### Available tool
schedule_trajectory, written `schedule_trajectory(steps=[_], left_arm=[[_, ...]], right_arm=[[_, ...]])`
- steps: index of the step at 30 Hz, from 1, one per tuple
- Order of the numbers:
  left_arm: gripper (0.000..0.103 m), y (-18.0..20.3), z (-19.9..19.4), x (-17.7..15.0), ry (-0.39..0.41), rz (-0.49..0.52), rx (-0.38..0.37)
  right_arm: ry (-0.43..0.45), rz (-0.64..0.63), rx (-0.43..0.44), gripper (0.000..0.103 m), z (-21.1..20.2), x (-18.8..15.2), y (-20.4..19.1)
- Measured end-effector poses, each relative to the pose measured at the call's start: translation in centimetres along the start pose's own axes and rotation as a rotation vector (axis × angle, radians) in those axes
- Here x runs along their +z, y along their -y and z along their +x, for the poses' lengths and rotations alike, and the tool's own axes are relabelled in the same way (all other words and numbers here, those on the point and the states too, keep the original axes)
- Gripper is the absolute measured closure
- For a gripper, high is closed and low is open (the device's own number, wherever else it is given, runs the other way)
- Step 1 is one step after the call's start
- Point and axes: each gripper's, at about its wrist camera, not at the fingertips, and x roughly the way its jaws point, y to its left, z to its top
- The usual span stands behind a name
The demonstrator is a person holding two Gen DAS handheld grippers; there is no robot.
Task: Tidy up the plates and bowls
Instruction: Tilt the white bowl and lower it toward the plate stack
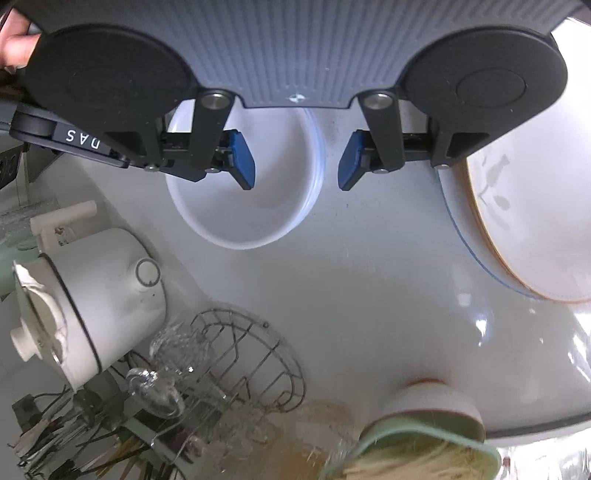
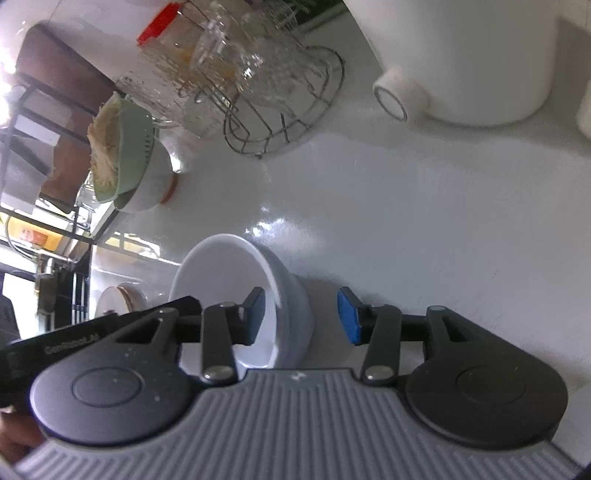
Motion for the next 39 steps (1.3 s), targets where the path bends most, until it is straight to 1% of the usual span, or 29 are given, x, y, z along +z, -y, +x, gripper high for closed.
schedule_trajectory(steps=[1, 3, 4, 5, 6, 7, 8, 10, 12, 15, 17, 23, 26, 32, 39], left_arm=[[0.049, 0.0, 0.2, -0.1, -0.004, -0.006, 0.001], [0.054, 0.0, 0.5, -0.2, -0.007, -0.009, -0.002], [0.056, -0.1, 0.7, -0.3, -0.009, -0.009, -0.002], [0.059, -0.1, 1.0, -0.4, -0.01, -0.004, -0.002], [0.067, -0.2, 1.3, -0.4, -0.011, 0.002, 0.0], [0.071, -0.2, 1.6, -0.5, -0.015, -0.002, 0.01], [0.074, -0.3, 1.7, -0.5, -0.016, -0.009, 0.006], [0.078, -0.2, 1.8, -0.6, -0.011, 0.001, -0.007], [0.083, -0.2, 2.0, -0.8, -0.012, 0.022, 0.007], [0.085, -0.5, 2.2, -1.0, -0.016, 0.016, 0.015], [0.085, -0.4, 2.1, -1.1, -0.016, 0.014, 0.014], [0.085, 0.2, 1.3, -1.2, -0.009, 0.011, 0.01], [0.085, 0.9, 0.7, -1.6, -0.007, 0.017, 0.008], [0.085, 2.5, -0.2, -2.2, 0.002, 0.043, 0.002], [0.085, 4.3, -0.6, -2.2, -0.012, 0.062, -0.01]], right_arm=[[-0.006, 0.009, 0.011, 0.056, 0.2, -0.1, 0.2], [-0.016, 0.017, 0.014, 0.057, 0.6, -0.3, 0.4], [-0.017, 0.019, 0.02, 0.057, 0.7, -0.4, 0.5], [-0.019, 0.022, 0.027, 0.058, 0.9, -0.5, 0.6], [-0.024, 0.027, 0.034, 0.058, 1.1, -0.6, 0.7], [-0.027, 0.034, 0.046, 0.06, 1.3, -0.7, 0.9], [-0.028, 0.044, 0.065, 0.067, 1.5, -0.7, 1.1], [-0.03, 0.063, 0.084, 0.073, 1.8, -0.9, 1.4], [-0.03, 0.066, 0.083, 0.073, 2.0, -1.1, 1.4], [-0.021, 0.048, 0.084, 0.074, 1.9, -1.1, 1.2], [-0.023, 0.037, 0.083, 0.077, 2.0, -1.1, 1.0], [-0.028, 0.002, 0.044, 0.08, 1.2, -1.2, 0.8], [-0.008, -0.024, 0.024, 0.081, 0.2, -1.4, 0.5], [0.034, -0.04, 0.014, 0.081, -2.0, -1.8, 0.3], [0.058, -0.052, -0.022, 0.081, -3.9, -2.5, 0.9]])
